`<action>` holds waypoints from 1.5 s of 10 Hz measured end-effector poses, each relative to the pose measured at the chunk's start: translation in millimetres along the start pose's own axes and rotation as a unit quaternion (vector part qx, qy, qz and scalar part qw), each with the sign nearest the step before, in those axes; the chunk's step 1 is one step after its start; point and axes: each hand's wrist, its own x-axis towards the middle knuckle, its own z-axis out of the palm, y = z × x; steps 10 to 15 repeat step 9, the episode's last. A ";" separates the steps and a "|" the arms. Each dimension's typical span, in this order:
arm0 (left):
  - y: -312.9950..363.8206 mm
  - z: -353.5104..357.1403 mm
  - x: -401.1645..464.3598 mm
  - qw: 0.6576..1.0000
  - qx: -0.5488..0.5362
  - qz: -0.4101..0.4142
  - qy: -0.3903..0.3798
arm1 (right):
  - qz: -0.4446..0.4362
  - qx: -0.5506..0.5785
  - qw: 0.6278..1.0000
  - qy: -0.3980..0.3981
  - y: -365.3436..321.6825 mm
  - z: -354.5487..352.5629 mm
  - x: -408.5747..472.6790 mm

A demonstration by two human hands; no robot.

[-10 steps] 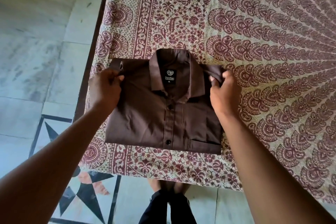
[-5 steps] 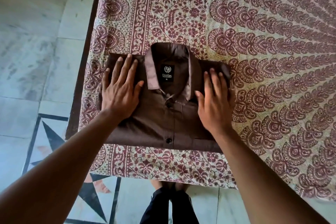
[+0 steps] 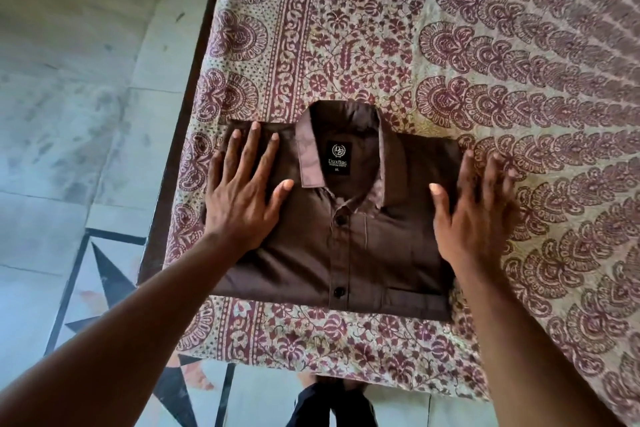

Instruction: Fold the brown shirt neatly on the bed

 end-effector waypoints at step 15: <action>1.3 2.2 -90.9 0.999 -0.027 -0.020 -0.038 | -0.060 -0.010 0.997 -0.051 14.9 -5.7 -147.7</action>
